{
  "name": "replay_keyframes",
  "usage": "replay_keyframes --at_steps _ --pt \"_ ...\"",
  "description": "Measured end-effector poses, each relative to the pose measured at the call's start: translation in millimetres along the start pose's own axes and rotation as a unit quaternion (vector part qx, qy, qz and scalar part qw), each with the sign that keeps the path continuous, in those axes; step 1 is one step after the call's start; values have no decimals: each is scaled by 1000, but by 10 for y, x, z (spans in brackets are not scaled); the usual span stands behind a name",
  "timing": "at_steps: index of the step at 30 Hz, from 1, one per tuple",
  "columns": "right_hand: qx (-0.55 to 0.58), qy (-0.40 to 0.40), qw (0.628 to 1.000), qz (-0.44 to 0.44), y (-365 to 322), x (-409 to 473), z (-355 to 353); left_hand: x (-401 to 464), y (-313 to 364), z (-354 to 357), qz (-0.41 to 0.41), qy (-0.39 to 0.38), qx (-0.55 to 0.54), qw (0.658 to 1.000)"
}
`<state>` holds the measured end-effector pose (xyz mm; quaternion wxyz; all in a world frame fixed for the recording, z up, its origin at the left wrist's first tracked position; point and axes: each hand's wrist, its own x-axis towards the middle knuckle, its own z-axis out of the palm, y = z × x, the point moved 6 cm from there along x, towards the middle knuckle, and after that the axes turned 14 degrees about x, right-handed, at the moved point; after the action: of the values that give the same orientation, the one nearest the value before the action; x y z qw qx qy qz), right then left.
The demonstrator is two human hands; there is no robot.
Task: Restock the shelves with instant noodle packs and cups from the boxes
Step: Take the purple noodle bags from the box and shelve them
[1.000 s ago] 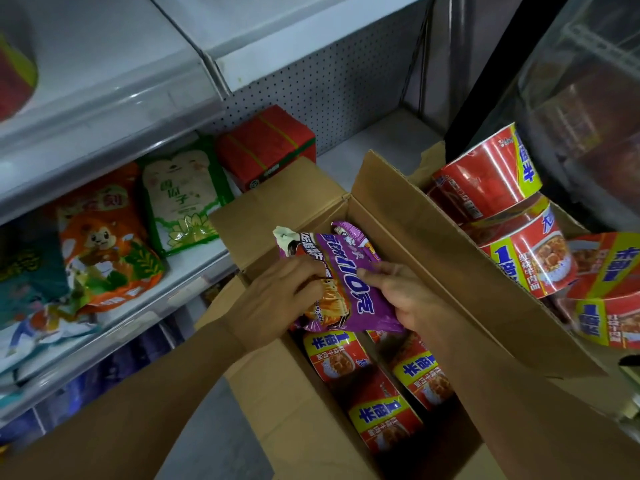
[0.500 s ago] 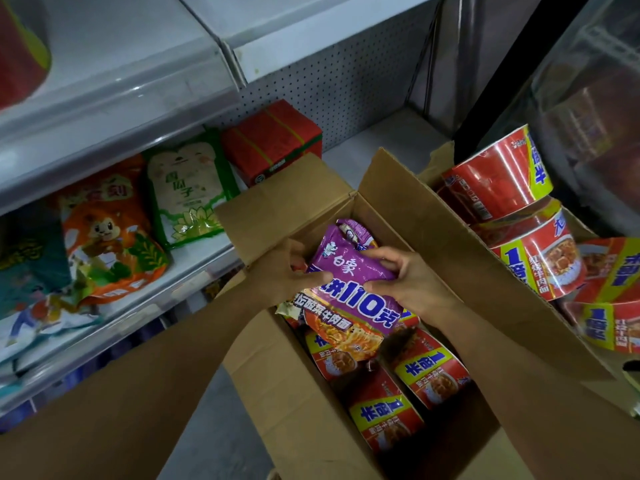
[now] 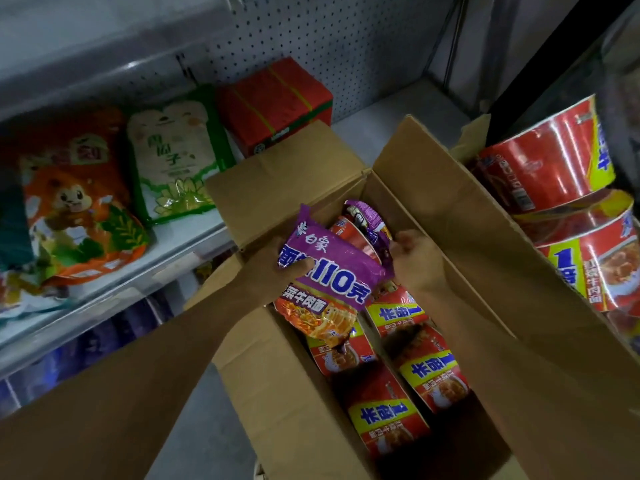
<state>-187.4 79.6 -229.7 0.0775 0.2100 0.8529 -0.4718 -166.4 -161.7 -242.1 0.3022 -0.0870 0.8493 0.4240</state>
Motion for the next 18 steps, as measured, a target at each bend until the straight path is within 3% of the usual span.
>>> replay_keyframes --at_steps 3,10,14,18 --pt "-120 -9 993 11 202 139 90 92 -64 -68 2 42 -11 999" --pt "-249 -7 968 4 416 340 365 316 -174 -17 1 90 29 996" --pt "-281 27 959 -3 567 429 443 408 -219 30 -3 110 54 993" --pt "-241 53 969 -17 616 473 460 415 -215 25 -8 129 66 989"
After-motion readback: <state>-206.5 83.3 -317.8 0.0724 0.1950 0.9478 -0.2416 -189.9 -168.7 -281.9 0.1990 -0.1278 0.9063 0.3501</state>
